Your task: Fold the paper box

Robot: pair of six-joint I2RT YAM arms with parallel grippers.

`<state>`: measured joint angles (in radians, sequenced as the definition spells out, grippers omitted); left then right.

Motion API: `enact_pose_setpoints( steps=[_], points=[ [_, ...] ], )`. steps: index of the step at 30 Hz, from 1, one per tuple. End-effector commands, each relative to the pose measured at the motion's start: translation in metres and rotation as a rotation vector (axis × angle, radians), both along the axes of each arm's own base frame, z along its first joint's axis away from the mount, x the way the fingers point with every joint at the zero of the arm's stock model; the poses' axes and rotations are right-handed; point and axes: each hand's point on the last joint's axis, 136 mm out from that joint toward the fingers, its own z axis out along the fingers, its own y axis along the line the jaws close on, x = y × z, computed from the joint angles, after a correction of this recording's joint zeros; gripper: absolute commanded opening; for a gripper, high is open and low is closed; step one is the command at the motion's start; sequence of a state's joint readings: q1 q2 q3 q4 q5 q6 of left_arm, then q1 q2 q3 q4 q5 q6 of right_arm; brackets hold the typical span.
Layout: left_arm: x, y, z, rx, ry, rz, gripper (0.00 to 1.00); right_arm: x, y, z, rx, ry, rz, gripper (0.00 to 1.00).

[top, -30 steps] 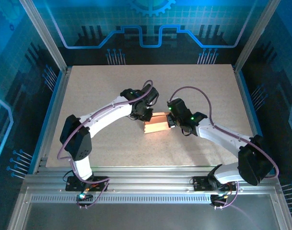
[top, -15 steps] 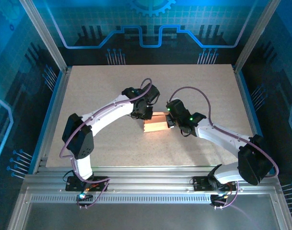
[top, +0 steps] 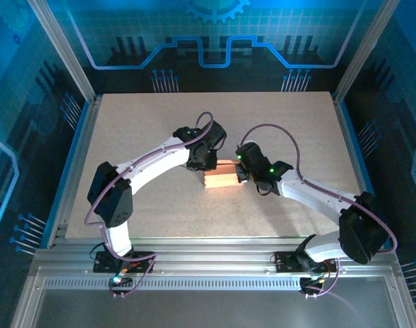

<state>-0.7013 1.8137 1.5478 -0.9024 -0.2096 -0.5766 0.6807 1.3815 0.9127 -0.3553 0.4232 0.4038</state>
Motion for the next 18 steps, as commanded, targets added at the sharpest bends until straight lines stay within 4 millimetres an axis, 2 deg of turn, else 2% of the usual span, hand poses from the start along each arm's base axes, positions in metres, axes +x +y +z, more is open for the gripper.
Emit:
enact_pose_setpoints(
  steps=[1, 7, 8, 18],
  points=[
    [-0.001, 0.007, -0.008, -0.009, -0.023, 0.028, 0.1, -0.017, -0.005, -0.023, -0.054, 0.085, 0.007, 0.0],
    [0.004, 0.006, -0.018, -0.033, -0.079, 0.02, 0.1, -0.015, -0.001, -0.021, -0.027, 0.067, 0.007, 0.0],
    [0.005, 0.005, -0.02, -0.037, -0.085, 0.019, 0.1, -0.02, -0.004, -0.03, -0.038, 0.083, 0.01, 0.0],
    [0.008, 0.002, -0.025, -0.066, -0.192, -0.025, 0.1, -0.023, -0.008, -0.035, -0.003, 0.065, -0.021, 0.0]
  ],
)
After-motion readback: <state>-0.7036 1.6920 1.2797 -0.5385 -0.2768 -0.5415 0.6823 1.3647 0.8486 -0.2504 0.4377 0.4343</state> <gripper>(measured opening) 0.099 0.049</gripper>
